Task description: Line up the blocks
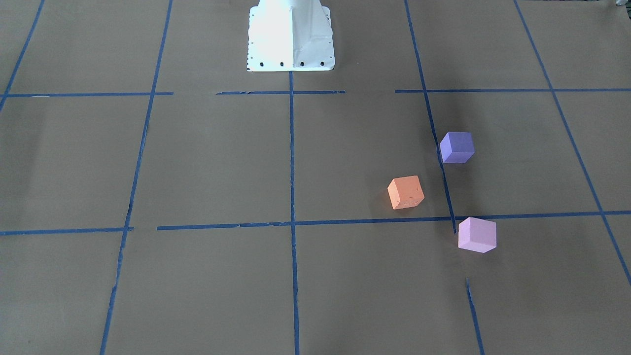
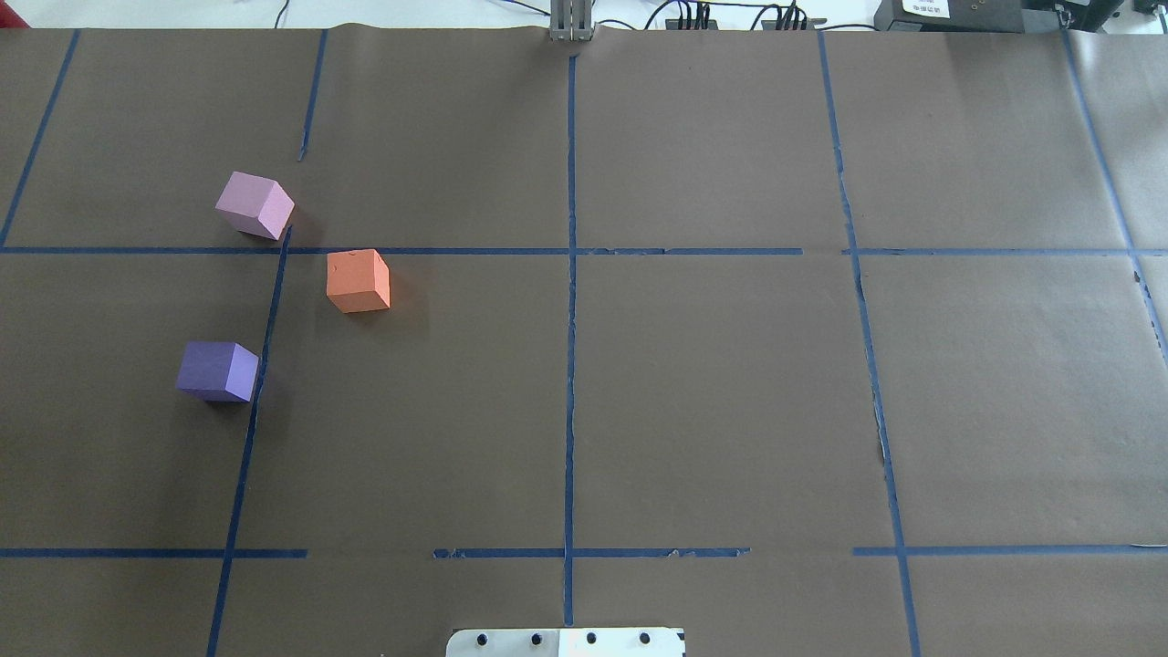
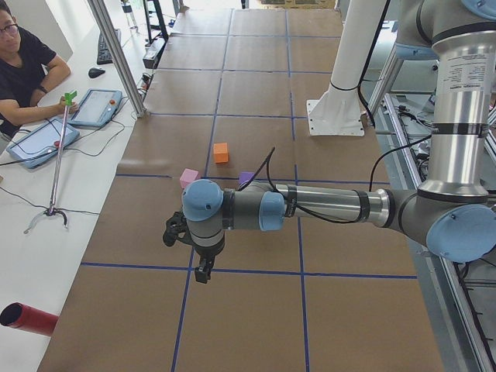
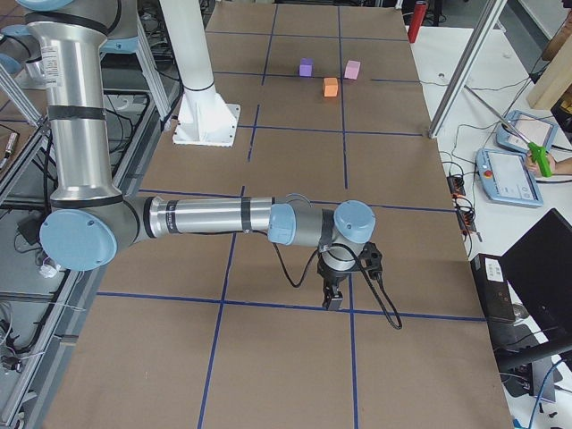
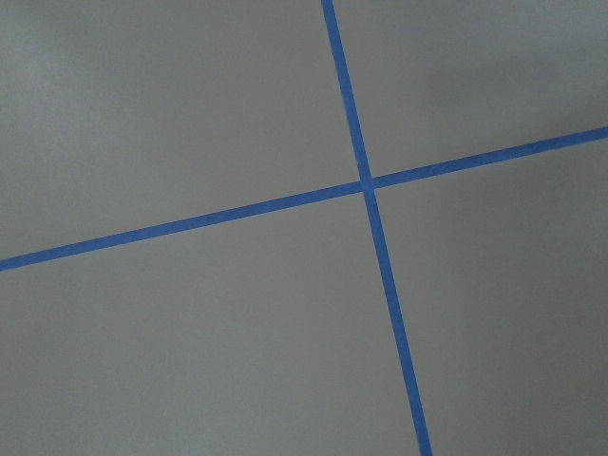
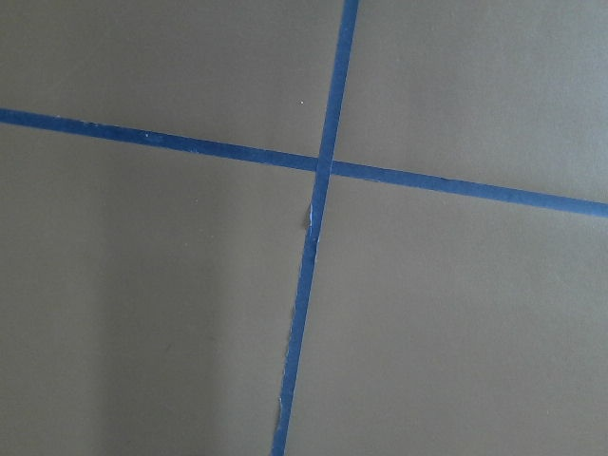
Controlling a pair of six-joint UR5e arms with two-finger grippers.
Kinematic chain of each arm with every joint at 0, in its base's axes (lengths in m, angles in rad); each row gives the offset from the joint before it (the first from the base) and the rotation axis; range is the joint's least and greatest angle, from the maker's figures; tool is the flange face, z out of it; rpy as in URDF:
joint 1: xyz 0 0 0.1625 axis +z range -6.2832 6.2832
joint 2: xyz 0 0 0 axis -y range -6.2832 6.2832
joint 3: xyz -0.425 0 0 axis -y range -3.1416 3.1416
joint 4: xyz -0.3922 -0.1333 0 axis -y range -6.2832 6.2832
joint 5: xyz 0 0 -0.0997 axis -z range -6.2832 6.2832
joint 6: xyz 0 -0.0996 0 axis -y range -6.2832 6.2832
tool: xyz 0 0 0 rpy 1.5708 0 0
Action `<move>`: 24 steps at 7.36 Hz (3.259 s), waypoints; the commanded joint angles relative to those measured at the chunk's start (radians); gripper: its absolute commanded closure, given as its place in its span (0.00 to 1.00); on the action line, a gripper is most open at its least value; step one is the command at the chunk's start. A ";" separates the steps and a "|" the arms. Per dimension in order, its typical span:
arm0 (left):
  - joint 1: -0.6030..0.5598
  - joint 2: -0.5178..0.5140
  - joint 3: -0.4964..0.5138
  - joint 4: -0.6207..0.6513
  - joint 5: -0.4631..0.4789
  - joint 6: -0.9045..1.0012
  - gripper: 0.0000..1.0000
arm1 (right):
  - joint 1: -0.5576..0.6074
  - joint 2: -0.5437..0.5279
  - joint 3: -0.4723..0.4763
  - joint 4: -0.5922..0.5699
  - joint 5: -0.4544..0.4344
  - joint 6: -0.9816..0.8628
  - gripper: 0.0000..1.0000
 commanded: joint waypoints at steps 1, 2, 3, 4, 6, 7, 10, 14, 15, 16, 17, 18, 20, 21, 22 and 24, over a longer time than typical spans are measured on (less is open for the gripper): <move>0.000 -0.001 -0.006 0.003 0.000 -0.002 0.00 | 0.000 0.000 0.000 0.000 0.000 0.000 0.00; 0.000 -0.010 -0.018 0.006 -0.001 -0.006 0.00 | 0.000 0.000 0.000 0.000 0.000 0.000 0.00; 0.003 -0.018 -0.050 0.011 0.000 -0.012 0.00 | 0.000 0.000 0.000 0.000 0.000 0.000 0.00; 0.020 -0.024 -0.112 0.008 -0.003 -0.139 0.00 | 0.000 0.000 0.000 0.000 0.000 0.000 0.00; 0.154 -0.091 -0.225 0.043 -0.003 -0.297 0.00 | 0.000 0.000 0.000 0.000 0.000 0.000 0.00; 0.222 -0.198 -0.234 0.133 -0.003 -0.372 0.00 | 0.000 0.000 0.000 0.000 0.000 0.000 0.00; 0.476 -0.460 -0.214 0.282 -0.001 -0.611 0.00 | 0.000 0.000 0.000 0.000 0.000 0.000 0.00; 0.676 -0.549 -0.052 0.102 0.010 -0.914 0.00 | 0.000 0.000 0.000 0.000 0.000 0.000 0.00; 0.728 -0.547 -0.018 0.056 0.011 -0.968 0.00 | 0.000 0.000 0.000 0.000 0.000 0.000 0.00; 0.753 -0.547 0.022 0.004 0.014 -1.033 0.00 | 0.000 0.000 0.000 0.000 0.000 0.000 0.00; 0.768 -0.547 0.054 -0.065 0.022 -1.130 0.00 | 0.000 0.000 0.000 0.000 0.000 -0.002 0.00; 0.785 -0.546 0.082 -0.120 0.052 -1.208 0.00 | 0.000 0.000 0.000 0.000 0.000 0.000 0.00; 0.813 -0.546 0.103 -0.164 0.086 -1.269 0.00 | 0.000 0.000 0.000 0.000 0.000 0.000 0.00; 0.815 -0.547 0.119 -0.170 0.088 -1.276 0.00 | 0.000 0.000 0.000 0.000 0.000 0.000 0.00; 0.822 -0.547 0.120 -0.182 0.124 -1.292 0.00 | 0.000 0.000 0.000 0.000 0.000 -0.002 0.00; 0.838 -0.546 0.157 -0.243 0.138 -1.327 0.00 | 0.000 0.000 0.000 0.000 0.000 0.000 0.00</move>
